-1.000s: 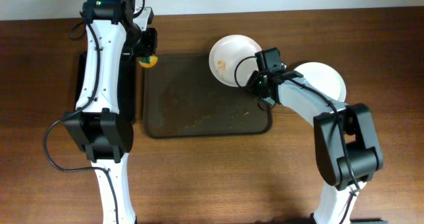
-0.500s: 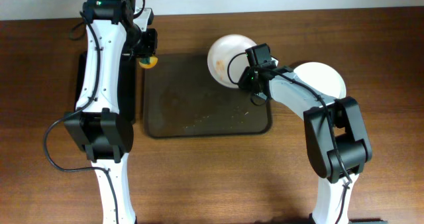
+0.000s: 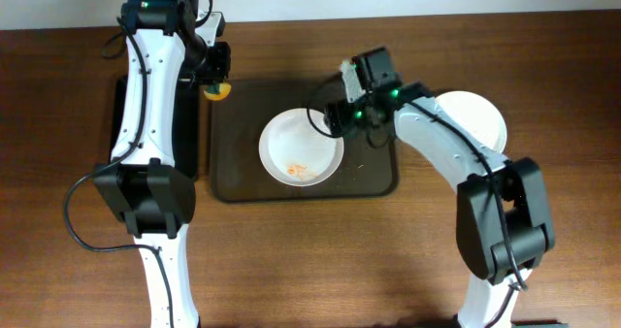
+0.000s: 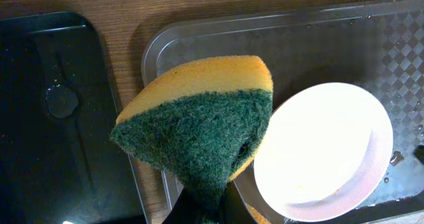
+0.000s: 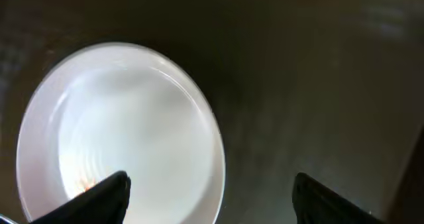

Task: Clean dirty plates on tray and stack at the side
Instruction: 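Grasp the back white plate rim with the right gripper and pull forward, then scrub the held plate with the sponge in the left gripper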

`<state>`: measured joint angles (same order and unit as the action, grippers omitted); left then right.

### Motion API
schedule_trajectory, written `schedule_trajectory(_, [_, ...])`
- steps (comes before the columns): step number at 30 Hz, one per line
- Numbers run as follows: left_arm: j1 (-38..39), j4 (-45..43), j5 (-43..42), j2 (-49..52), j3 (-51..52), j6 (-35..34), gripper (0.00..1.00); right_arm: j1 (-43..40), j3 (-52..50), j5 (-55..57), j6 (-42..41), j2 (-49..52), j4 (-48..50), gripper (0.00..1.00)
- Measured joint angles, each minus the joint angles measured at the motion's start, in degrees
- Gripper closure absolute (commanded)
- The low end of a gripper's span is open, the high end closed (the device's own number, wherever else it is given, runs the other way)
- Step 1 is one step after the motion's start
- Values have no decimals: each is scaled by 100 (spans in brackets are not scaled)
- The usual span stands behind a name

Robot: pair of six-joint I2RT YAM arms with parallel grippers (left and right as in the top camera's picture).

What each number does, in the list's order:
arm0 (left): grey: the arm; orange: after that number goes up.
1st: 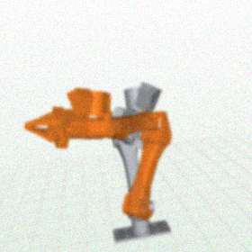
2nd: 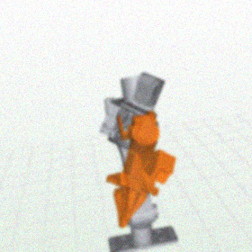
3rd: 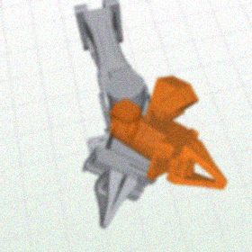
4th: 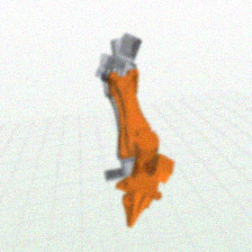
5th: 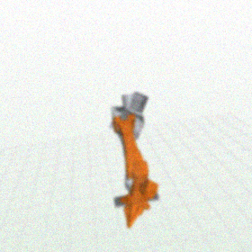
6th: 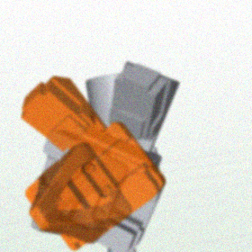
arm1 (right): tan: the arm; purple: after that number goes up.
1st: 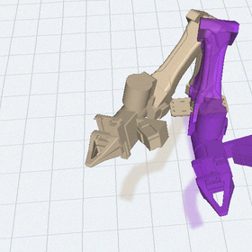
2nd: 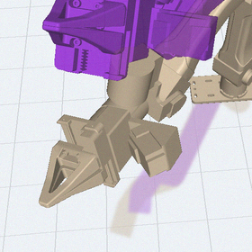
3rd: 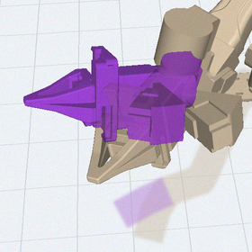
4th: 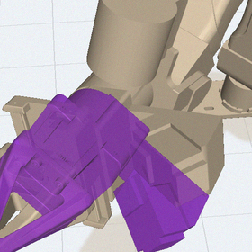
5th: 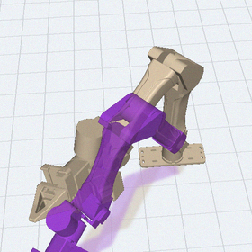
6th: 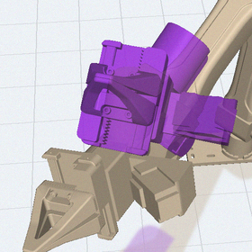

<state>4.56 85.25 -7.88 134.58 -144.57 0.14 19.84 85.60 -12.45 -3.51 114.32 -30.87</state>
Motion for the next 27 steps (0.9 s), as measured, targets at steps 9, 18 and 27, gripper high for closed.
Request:
schedule_trajectory(9, [0,-76,2,0,0,0,100,234,205,-254,1399,1097,1121,38])
schedule_trajectory(18, [0,-74,2,0,0,0,99,258,481,-48,-1379,1163,-238,96])
schedule_trajectory(27, [382,37,0,693,17,0,100,188,629,531,-3447,1132,-105,55])
